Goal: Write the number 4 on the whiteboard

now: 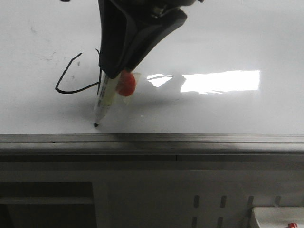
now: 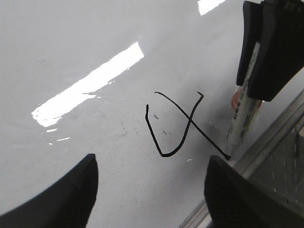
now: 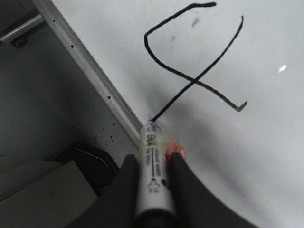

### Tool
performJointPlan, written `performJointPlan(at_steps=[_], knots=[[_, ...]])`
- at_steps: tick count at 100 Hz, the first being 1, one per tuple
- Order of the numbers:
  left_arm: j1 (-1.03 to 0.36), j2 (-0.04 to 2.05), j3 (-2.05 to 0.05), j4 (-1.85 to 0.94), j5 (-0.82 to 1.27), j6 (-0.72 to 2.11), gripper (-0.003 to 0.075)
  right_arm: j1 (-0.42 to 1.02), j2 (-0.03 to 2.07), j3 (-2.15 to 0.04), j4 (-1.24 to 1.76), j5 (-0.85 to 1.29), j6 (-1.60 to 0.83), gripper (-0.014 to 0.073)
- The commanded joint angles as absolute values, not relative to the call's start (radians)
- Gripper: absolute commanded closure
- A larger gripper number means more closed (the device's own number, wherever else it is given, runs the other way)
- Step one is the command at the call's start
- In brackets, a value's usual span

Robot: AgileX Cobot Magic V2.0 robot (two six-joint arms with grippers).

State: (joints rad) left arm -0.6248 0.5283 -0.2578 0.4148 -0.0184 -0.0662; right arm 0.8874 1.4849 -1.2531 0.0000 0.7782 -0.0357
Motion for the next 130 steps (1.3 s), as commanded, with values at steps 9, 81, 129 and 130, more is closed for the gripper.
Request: performJointPlan(at_steps=[9,81,129,130], knots=[[-0.625,0.528,-0.283,0.415,-0.107,-0.072,0.0282,0.908,1.419,-1.283,-0.021,0.716,-0.046,0.0658],[-0.728,0.794,-0.283,0.440,-0.298,-0.072,0.0282,1.089,1.398,-1.328,-0.051,0.719,-0.056,0.0658],[-0.728,0.853,-0.283,0.456,-0.344,-0.072,0.0528,1.092,1.398,-1.328,-0.047,0.707,-0.056,0.0658],[-0.728,0.853,-0.283,0.456,-0.344,-0.072,0.0565,1.092,1.398,-1.328,-0.047,0.707,-0.056,0.0658]])
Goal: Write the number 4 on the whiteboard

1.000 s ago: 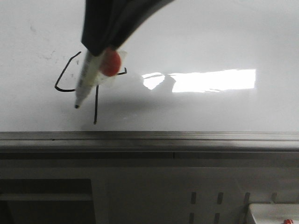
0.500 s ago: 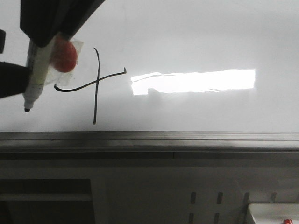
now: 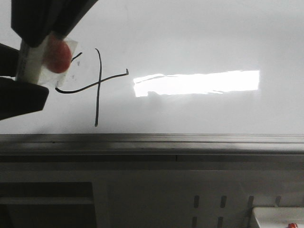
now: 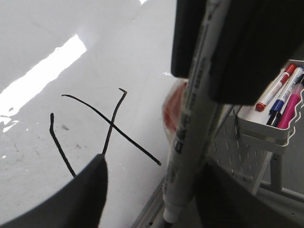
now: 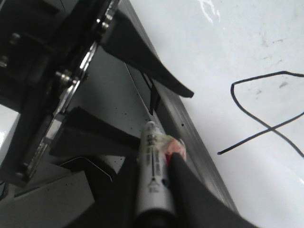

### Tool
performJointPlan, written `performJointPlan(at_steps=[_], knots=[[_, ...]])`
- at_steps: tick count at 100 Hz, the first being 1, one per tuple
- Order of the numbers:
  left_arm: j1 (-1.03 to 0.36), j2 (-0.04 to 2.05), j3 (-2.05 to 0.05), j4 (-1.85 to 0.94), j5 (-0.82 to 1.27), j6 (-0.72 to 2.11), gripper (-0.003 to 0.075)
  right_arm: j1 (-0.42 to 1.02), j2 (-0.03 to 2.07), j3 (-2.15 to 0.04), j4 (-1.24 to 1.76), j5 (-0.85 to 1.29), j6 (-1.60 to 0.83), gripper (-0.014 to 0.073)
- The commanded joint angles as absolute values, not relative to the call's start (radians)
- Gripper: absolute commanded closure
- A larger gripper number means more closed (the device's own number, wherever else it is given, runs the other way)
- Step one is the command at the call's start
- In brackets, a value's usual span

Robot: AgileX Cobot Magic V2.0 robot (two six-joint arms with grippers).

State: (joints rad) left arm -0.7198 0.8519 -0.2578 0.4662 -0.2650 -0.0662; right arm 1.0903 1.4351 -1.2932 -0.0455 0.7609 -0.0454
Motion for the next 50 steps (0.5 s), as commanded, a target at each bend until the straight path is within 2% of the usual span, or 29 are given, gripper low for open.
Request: performJointPlan(at_steps=[1,7,43,50], knots=[[-0.728,0.853,-0.283,0.456,-0.344,-0.072,0.0583,1.092,1.398,-1.328,-0.047,0.707,-0.056,0.0658],[-0.728,0.853,-0.283,0.456,-0.344,-0.072,0.0741,1.092,1.398,-1.328,-0.047,0.707,-0.056,0.0658],[-0.728,0.853,-0.283,0.456,-0.344,-0.072,0.0741,1.092,1.398,-1.328,-0.036,0.707,-0.056,0.0657],[-0.728,0.853,-0.283,0.454,-0.341,-0.076,0.0741,1.092,1.398,-1.328,-0.036,0.701,-0.056,0.0614]])
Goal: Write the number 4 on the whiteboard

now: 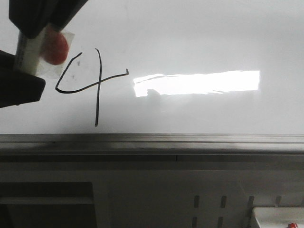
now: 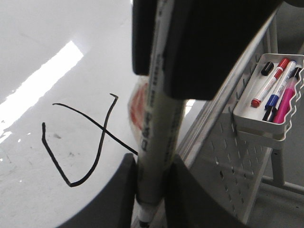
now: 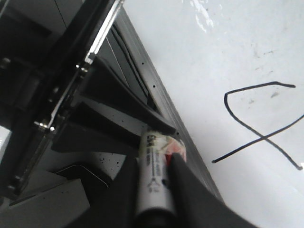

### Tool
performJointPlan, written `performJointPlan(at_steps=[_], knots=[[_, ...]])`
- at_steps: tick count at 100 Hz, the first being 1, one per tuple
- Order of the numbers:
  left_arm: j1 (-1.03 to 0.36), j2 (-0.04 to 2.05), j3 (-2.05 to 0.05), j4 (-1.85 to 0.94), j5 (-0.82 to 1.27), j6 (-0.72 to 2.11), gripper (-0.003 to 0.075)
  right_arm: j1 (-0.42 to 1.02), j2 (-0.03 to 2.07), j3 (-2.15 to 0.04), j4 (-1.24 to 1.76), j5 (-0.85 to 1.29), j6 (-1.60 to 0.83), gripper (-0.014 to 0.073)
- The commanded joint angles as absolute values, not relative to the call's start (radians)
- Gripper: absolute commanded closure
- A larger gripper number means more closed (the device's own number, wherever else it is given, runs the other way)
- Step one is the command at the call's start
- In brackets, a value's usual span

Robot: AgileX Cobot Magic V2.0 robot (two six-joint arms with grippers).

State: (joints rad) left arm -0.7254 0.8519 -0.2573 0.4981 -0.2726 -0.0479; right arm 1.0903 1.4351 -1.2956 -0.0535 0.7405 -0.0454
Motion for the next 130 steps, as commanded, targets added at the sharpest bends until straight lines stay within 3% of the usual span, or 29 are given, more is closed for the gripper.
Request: performJointPlan(at_steps=[1,8,20,27,44,56,105,130], knots=[[-0.728,0.853,-0.283,0.454,-0.340,-0.076,0.0741,1.092,1.398,-1.328,-0.036,0.698,-0.056,0.0604],[-0.728,0.853,-0.283,0.401,-0.316,-0.076,0.0741,1.092,1.396,-1.328,-0.043,0.685,-0.056,0.0447],[-0.728,0.853,-0.283,0.191,-0.249,-0.076,0.0741,1.077,1.378,-1.330,-0.100,0.662,-0.054,0.0078],[-0.726,0.853,-0.283,0.026,-0.228,-0.076,0.0741,1.056,1.360,-1.343,-0.116,0.662,-0.044,-0.0016],[-0.724,0.860,-0.283,-0.357,-0.202,-0.076,0.0741,1.008,1.304,-1.352,-0.116,0.645,-0.009,-0.0021],[-0.724,0.882,-0.283,-0.469,-0.188,-0.076,0.0741,1.000,1.282,-1.352,-0.116,0.650,-0.009,-0.0021],[-0.525,1.010,-0.407,-0.422,0.034,-0.067,0.0741,1.000,1.280,-1.352,-0.116,0.670,-0.009,-0.0021],[-0.518,1.022,-0.412,-0.392,0.036,-0.067,0.0741,1.000,1.280,-1.352,-0.116,0.668,-0.009,-0.0021]])
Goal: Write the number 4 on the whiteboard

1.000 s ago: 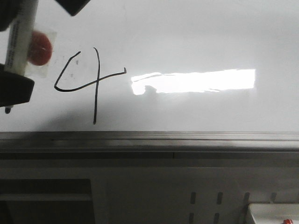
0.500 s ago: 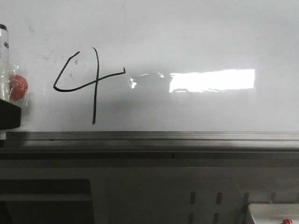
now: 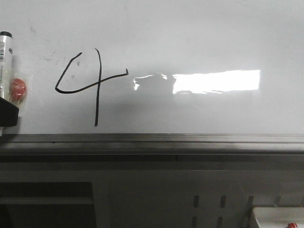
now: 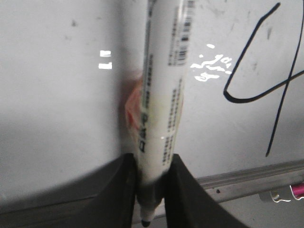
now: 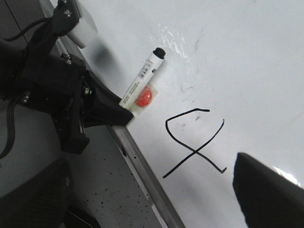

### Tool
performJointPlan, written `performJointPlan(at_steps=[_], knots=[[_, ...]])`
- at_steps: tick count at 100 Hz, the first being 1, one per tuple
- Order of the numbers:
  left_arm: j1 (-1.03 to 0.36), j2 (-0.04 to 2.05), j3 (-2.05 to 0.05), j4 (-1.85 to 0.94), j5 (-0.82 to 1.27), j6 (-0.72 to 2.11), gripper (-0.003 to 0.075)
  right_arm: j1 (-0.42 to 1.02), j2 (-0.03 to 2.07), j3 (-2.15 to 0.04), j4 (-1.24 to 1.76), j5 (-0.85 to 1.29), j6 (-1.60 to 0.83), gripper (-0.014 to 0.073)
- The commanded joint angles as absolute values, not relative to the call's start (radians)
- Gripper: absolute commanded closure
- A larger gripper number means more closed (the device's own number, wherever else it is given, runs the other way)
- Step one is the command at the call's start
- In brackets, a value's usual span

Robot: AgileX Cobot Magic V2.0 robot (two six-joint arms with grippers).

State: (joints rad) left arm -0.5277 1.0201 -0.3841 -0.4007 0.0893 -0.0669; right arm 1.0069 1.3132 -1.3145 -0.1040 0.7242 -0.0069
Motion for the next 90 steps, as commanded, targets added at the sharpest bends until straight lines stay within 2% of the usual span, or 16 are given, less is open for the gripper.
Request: performJointPlan(at_steps=[1,19,24,29,41,48,71,78,83,88,90], knots=[[-0.518,1.022,-0.412,-0.392,0.036,-0.067,0.0741,1.000,1.280,-1.352,-0.116,0.668,-0.009,-0.0021],[-0.518,1.022,-0.412,-0.400,0.038,-0.067,0.0736,1.000,1.280,-1.352,-0.116,0.668,-0.009,-0.0021],[-0.518,1.022,-0.412,-0.400,0.038,-0.067,0.0710,1.000,1.280,-1.352,-0.116,0.668,-0.009,-0.0021],[-0.518,1.022,-0.412,-0.400,0.038,-0.067,0.0652,1.000,1.280,-1.352,-0.116,0.668,-0.009,-0.0021],[-0.518,1.020,-0.412,-0.402,0.038,-0.067,0.0440,1.000,1.280,-1.352,-0.116,0.668,-0.009,-0.0021],[-0.518,1.018,-0.412,-0.407,0.038,-0.067,0.0370,1.000,1.280,-1.352,-0.116,0.668,-0.009,-0.0021],[-0.518,0.971,-0.412,-0.407,0.093,-0.067,0.0362,1.000,1.275,-1.352,-0.118,0.679,-0.009,-0.0008],[-0.518,0.919,-0.412,-0.407,0.123,-0.067,0.0363,1.000,1.266,-1.352,-0.129,0.686,0.000,0.0104],[-0.518,0.871,-0.412,-0.407,0.138,-0.067,0.0363,1.000,1.257,-1.350,-0.131,0.690,0.000,0.0249],[-0.518,0.808,-0.412,-0.407,0.146,-0.067,0.0365,1.000,1.244,-1.346,-0.138,0.691,0.000,0.0455],[-0.518,0.792,-0.412,-0.405,0.151,-0.067,0.0369,1.000,1.237,-1.343,-0.138,0.692,0.000,0.0510]])
